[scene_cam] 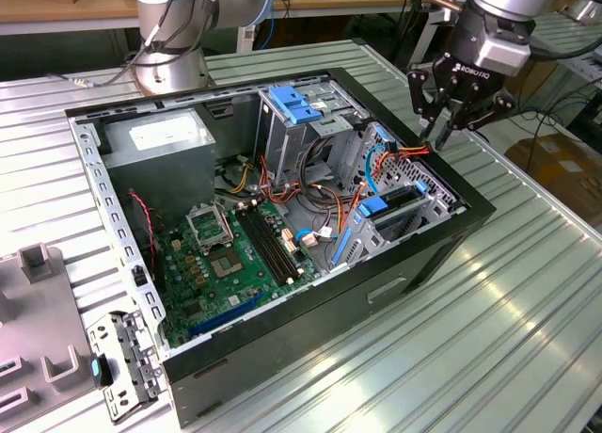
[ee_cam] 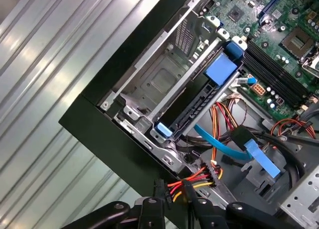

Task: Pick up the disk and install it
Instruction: 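Insert the first disk wire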

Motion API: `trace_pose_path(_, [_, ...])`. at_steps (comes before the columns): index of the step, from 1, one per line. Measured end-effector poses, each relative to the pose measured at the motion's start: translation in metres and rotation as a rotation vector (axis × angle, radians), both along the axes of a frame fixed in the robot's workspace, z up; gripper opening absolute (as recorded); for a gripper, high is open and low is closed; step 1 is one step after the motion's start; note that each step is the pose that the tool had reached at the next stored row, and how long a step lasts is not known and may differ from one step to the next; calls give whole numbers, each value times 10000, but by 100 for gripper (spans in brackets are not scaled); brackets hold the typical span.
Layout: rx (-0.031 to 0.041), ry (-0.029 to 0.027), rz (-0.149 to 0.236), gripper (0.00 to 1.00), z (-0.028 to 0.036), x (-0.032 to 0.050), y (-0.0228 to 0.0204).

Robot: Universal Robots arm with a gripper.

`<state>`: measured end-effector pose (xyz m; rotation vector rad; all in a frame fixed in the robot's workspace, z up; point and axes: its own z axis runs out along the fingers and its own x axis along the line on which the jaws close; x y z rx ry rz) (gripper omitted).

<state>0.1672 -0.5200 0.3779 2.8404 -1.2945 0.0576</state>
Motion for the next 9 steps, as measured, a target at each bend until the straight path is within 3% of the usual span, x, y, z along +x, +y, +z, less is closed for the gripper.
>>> trace_pose_path(1, [-11, -20, 142, 32, -14, 1, 9])
trace_pose_path(5, [-26, -95, 942, 32, -47, 3, 9])
trace_pose_path(9, [-30, -142, 1283, 32, -79, 4, 9])
